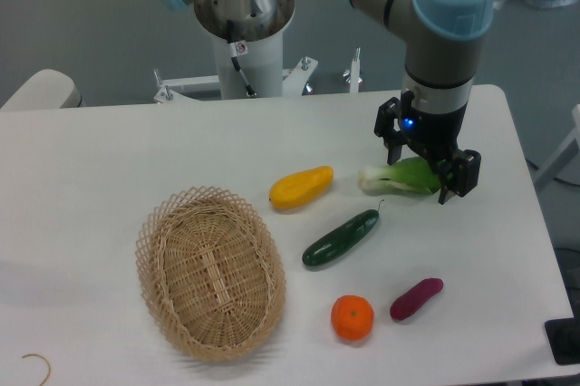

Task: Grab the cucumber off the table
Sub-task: 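Move the open gripper from the bok choy down over the green cucumber, then close the gripper around the middle of the green cucumber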

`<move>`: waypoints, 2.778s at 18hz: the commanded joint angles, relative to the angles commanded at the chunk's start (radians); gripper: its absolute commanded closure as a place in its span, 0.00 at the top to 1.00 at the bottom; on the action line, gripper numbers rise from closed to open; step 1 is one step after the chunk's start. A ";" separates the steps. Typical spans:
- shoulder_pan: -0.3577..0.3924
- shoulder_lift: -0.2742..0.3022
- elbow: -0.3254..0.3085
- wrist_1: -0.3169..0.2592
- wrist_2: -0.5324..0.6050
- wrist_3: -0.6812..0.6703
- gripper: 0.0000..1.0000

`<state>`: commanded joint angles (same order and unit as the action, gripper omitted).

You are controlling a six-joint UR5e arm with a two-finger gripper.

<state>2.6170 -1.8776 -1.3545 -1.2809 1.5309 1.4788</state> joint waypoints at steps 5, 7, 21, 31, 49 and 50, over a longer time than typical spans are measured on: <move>-0.020 -0.002 -0.021 0.041 0.005 -0.002 1.00; -0.020 0.002 -0.049 0.046 0.003 -0.003 1.00; -0.046 -0.029 -0.278 0.264 0.037 -0.150 1.00; -0.150 -0.176 -0.278 0.297 0.215 -0.169 1.00; -0.187 -0.235 -0.348 0.400 0.215 -0.219 1.00; -0.187 -0.236 -0.347 0.403 0.215 -0.219 1.00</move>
<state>2.4298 -2.1138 -1.7012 -0.8775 1.7457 1.2594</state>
